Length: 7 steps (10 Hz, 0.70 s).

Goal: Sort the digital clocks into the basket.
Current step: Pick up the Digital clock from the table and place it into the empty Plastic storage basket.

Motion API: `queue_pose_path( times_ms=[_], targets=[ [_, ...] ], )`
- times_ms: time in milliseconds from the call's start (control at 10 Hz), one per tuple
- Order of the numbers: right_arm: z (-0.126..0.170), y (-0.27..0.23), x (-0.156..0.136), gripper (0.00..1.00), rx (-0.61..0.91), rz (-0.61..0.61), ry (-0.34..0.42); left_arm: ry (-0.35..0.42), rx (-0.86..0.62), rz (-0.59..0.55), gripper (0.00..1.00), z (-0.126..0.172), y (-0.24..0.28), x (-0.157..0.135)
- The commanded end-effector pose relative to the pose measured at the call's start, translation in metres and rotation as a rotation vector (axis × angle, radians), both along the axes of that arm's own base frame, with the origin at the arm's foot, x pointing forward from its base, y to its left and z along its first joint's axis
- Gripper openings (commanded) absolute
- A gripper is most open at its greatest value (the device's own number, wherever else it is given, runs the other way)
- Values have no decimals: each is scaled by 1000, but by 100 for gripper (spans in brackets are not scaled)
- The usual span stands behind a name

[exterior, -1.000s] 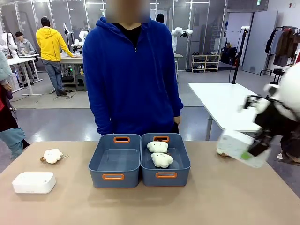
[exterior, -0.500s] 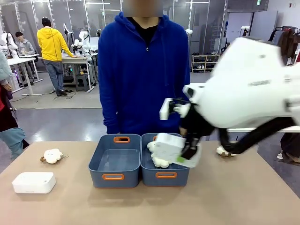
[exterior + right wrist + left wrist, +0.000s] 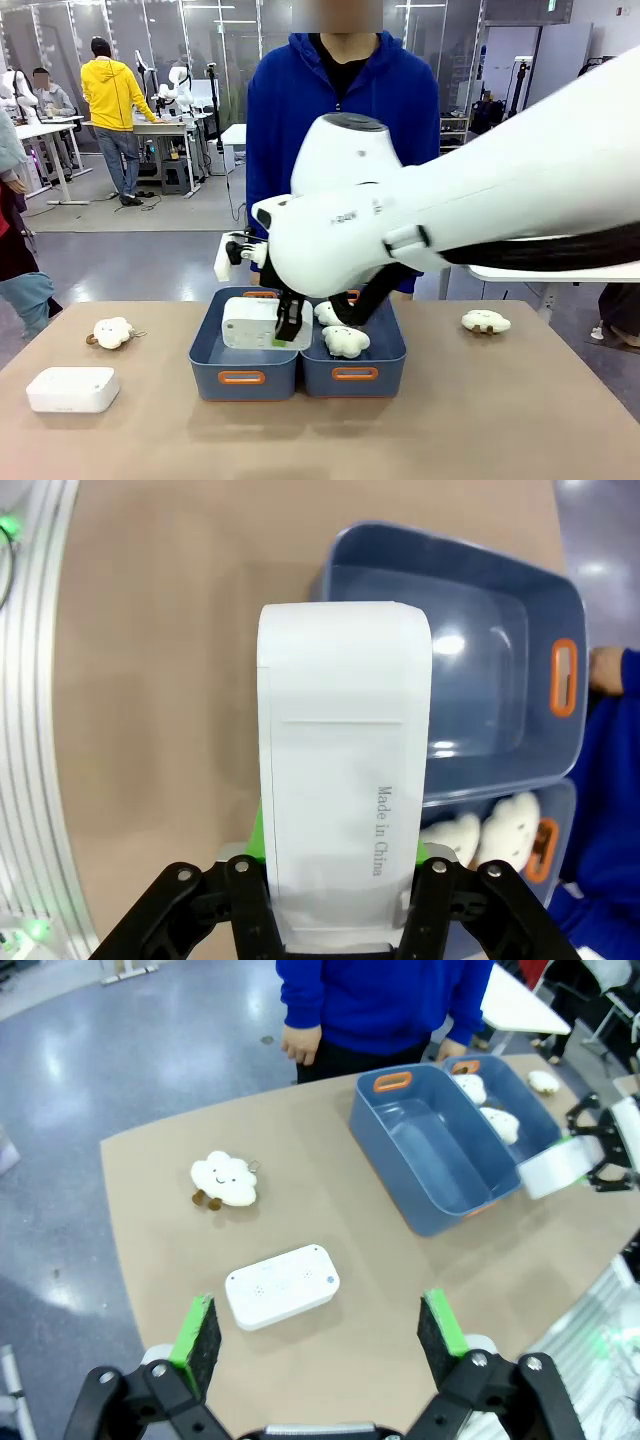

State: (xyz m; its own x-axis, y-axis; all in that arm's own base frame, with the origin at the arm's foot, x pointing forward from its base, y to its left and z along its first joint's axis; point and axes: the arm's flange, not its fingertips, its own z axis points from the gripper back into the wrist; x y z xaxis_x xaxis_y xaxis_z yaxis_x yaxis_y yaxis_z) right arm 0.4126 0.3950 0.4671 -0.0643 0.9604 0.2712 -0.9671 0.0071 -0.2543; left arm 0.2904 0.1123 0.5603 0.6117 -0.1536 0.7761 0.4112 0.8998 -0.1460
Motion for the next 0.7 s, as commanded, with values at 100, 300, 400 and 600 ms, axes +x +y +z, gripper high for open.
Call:
queue_pose_path(
  times_ms=[100,300,400,600],
  targets=[
    [4,38,41,35,-14,-23,25,1,-1,-3,100,0,0,1],
    [-19,56,68,35,-29,-36,52,1,-1,-3,100,0,0,1],
    [-31,61,80,35,-31,-61,61,1,-1,-3,100,0,0,1],
    [-55,64,96,35,-53,-75,85,1,-1,-3,100,0,0,1]
  ],
)
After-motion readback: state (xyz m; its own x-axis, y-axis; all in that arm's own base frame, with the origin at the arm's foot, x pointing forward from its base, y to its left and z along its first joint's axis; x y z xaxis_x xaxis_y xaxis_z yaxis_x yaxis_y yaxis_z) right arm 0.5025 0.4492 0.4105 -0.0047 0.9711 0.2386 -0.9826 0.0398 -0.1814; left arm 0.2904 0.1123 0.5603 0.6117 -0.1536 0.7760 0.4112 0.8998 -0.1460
